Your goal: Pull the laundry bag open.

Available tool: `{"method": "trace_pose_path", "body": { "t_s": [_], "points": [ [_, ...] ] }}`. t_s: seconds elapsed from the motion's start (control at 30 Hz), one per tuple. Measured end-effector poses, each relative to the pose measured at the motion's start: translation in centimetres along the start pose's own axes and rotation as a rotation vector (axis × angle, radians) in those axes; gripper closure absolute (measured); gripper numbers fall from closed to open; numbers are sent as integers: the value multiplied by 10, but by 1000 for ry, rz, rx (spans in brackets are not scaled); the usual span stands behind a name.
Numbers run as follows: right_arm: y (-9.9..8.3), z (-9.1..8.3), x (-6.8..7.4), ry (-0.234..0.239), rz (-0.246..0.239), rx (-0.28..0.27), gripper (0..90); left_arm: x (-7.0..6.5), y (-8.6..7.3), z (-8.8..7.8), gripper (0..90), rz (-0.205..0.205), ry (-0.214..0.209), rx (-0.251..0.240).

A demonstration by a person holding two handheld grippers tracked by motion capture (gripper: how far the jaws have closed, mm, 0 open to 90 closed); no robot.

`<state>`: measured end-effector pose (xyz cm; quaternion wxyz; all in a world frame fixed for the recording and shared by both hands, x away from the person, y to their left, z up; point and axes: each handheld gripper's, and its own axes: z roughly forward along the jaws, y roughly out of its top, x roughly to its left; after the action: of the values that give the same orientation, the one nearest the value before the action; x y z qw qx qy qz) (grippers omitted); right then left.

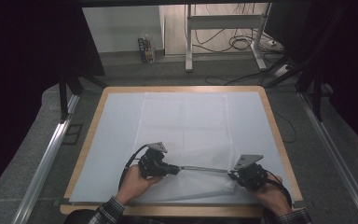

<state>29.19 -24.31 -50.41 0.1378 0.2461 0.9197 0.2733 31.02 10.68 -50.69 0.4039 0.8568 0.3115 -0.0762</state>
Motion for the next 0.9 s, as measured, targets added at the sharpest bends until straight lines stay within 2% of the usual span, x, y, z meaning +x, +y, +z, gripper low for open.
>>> {"method": "trace_pose_path", "body": {
  "t_s": [0.13,0.9],
  "points": [
    [0,-1,0,5,6,-7,851,1,-4,-5,874,0,12,-1],
    [-3,-5,-1,-3,16,-18,848,10,-32,-35,873,-65,75,-41]
  ]
}}
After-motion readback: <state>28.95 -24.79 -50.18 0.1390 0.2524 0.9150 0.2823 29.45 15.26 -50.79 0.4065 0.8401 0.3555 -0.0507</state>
